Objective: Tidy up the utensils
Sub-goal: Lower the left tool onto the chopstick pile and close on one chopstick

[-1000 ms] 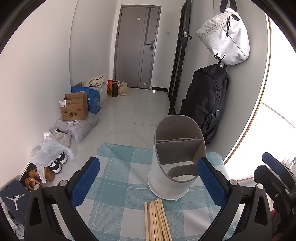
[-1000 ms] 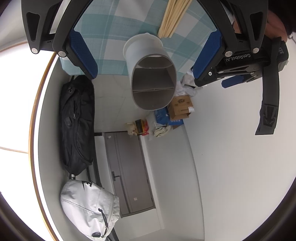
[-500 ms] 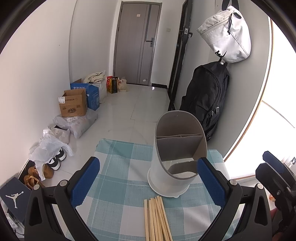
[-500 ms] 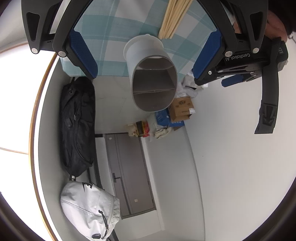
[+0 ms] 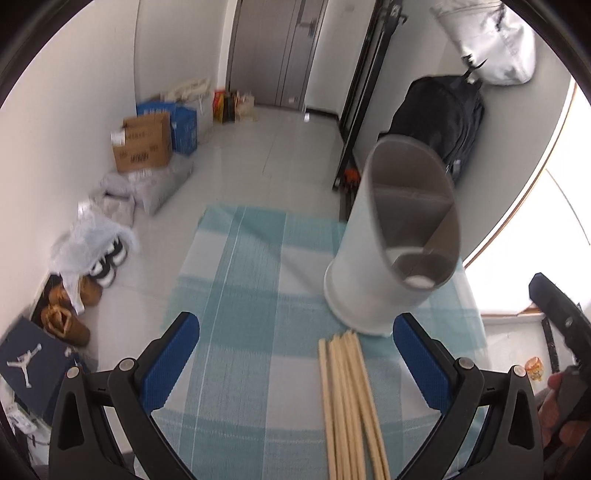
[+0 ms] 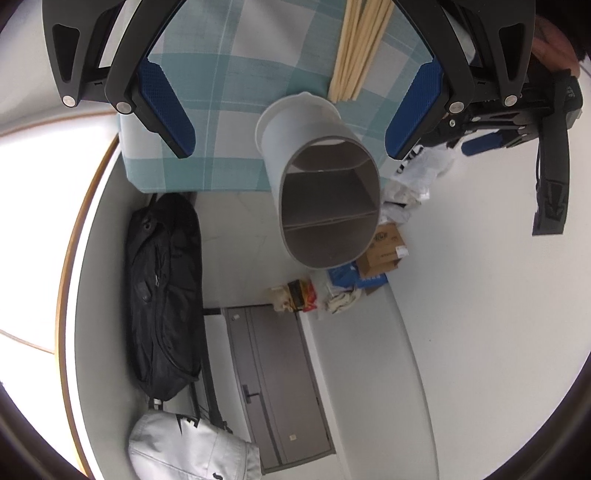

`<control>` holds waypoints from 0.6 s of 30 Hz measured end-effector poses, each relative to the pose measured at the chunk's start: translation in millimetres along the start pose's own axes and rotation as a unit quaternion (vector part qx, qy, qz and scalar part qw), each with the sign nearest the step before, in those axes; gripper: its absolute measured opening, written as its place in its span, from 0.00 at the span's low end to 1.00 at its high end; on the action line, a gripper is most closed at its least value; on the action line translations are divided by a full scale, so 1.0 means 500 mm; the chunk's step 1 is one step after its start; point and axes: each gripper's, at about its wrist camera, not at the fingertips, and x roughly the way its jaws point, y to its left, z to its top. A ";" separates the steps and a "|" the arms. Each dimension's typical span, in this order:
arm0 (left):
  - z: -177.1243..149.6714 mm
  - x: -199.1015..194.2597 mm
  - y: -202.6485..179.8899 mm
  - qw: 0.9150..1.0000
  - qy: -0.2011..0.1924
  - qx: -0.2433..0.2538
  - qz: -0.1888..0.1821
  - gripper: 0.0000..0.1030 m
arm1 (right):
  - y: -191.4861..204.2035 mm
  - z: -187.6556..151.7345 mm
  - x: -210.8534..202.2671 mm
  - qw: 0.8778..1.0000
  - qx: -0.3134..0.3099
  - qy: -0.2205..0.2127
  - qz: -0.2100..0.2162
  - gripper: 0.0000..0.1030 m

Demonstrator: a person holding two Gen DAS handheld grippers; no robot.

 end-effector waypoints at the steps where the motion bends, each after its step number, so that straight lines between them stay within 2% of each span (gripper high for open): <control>1: -0.006 0.016 0.004 1.000 0.019 0.000 0.003 0.99 | -0.001 0.000 0.005 1.000 0.002 0.004 0.001 1.00; 5: -0.030 0.075 0.004 0.995 0.096 0.017 0.010 0.98 | 0.001 0.000 0.021 1.000 0.004 0.016 0.006 1.00; 8: -0.039 0.100 -0.005 0.991 0.127 0.032 0.030 0.95 | 0.000 0.002 0.028 1.000 0.013 0.022 0.007 1.00; 12: -0.041 0.108 -0.013 0.988 0.151 0.028 0.033 0.94 | -0.007 0.004 0.040 0.999 0.029 0.034 0.012 1.00; 18: -0.053 0.137 -0.030 0.979 0.183 0.044 0.075 0.85 | -0.013 0.002 0.044 0.999 0.028 0.045 0.007 1.00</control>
